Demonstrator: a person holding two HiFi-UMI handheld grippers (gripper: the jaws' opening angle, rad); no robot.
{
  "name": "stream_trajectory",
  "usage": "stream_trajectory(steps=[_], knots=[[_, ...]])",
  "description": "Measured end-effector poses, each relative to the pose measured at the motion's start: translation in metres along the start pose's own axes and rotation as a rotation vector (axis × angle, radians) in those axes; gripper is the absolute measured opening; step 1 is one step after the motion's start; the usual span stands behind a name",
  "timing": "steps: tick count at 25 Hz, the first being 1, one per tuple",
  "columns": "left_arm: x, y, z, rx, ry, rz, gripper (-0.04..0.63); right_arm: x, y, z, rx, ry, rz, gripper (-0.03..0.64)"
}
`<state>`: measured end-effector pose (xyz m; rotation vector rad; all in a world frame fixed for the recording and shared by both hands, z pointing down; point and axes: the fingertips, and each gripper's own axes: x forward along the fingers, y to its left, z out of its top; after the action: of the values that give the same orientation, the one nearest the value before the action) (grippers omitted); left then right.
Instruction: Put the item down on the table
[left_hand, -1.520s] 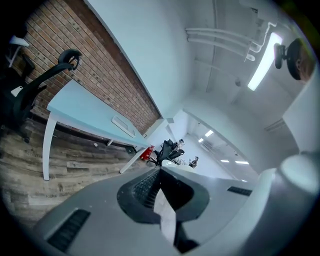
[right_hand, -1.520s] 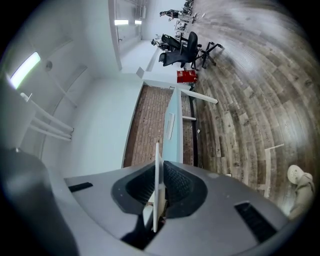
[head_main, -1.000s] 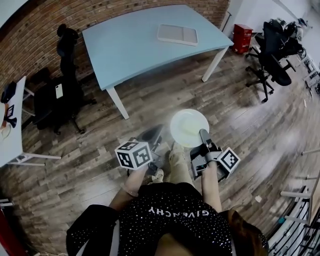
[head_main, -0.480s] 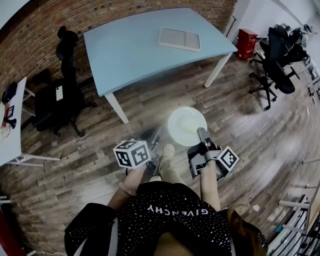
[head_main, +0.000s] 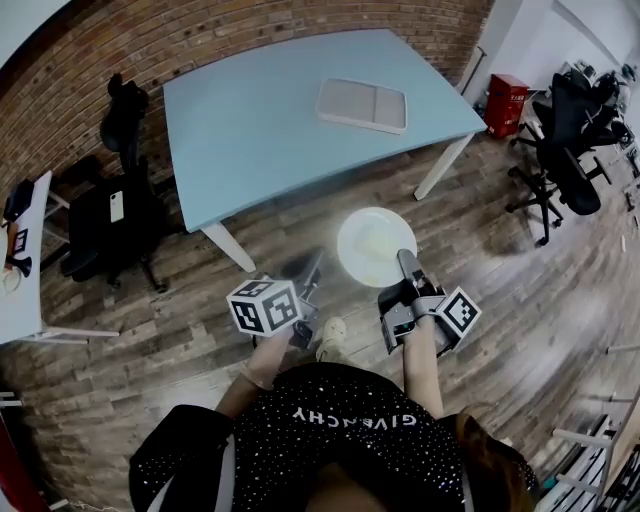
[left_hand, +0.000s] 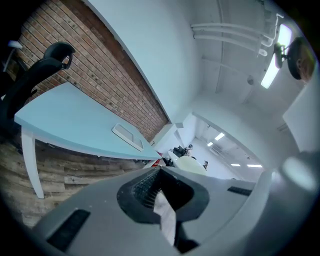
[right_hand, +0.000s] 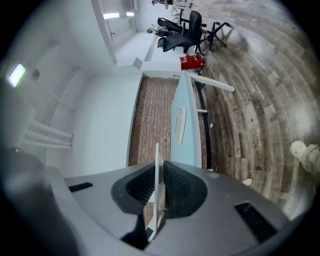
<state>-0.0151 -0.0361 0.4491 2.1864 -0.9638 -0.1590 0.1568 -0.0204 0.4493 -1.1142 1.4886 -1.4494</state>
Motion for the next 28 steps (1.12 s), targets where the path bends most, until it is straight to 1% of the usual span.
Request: stream_trajectory(steps=[6,13,17,22,28], knots=[[0.044,0.014,0.022,0.000,-0.001,0.024,0.011,0.047,-0.003,0.029,0.014,0.029,-0.011,0.038],[0.087,0.028,0.042,-0.002,0.001,0.049,0.011,0.088,-0.004,0.060,0.033,0.048,-0.009,0.038],[0.112,0.032,0.055,-0.002,-0.019,0.045,0.011,0.112,-0.003,0.078,0.015,0.060,-0.017,0.038],[0.131,0.033,0.061,-0.008,-0.043,0.051,0.011,0.135,0.001,0.094,0.009,0.078,-0.004,0.038],[0.138,0.048,0.065,-0.016,-0.037,0.074,0.011,0.149,-0.003,0.104,0.032,0.056,0.003,0.038]])
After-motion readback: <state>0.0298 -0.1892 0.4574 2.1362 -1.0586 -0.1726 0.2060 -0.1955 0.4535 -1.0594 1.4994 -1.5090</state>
